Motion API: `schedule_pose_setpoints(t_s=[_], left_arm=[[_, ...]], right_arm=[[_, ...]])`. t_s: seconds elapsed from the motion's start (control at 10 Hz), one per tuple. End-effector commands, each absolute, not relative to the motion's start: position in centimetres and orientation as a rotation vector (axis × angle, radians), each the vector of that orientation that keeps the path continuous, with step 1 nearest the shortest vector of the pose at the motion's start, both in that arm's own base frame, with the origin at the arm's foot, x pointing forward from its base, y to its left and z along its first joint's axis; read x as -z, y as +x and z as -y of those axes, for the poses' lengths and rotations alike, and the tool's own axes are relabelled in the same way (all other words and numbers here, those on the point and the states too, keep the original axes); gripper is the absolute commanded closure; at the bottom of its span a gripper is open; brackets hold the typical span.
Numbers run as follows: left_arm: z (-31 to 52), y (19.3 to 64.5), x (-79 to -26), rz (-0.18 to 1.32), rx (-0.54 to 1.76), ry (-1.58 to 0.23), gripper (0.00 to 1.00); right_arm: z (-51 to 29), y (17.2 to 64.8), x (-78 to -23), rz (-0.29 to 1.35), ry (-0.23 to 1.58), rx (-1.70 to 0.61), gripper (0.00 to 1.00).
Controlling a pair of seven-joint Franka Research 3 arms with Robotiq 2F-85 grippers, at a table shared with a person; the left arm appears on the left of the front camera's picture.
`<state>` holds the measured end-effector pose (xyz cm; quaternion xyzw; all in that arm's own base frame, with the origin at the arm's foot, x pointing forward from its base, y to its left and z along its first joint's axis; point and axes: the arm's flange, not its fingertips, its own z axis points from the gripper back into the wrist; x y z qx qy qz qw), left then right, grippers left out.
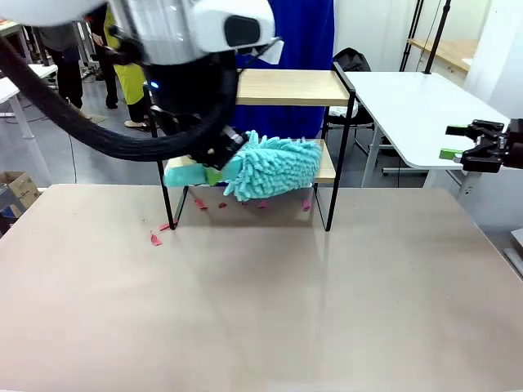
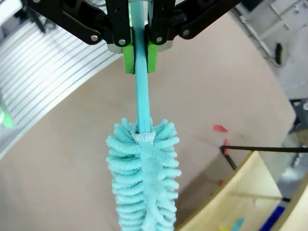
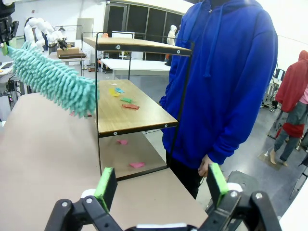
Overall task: Clean the shelf.
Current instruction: Clean the specific section of the Shelf indicated by the human with the Duster.
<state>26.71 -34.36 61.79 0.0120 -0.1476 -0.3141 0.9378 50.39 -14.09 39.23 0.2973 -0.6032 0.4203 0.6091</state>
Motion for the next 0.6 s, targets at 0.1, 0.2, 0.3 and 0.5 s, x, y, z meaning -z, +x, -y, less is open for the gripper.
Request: schedule_pose_setpoints(t_s=[0.1,0.2,0.3,0.5], left_arm=[[37.6,27.3,-61.2,0.455,0.511,-0.045,0.87],[38.6,27.7,-60.6,0.479,0.478,-0.074,0.87],[39.9,28.4,-59.9,0.498,0.424,-0.087,0.87],[42.7,30.3,-58.3,0.532,0.326,-0.133,0.87]], right_arm=[[14.0,50.4,-39.5,1.398,0.684,-0.974,0.0],[14.0,50.4,-39.5,1.398,0.684,-0.974,0.0],[14.0,50.4,-39.5,1.398,0.684,-0.974,0.0],[14.0,50.4,-39.5,1.398,0.684,-0.974,0.0]])
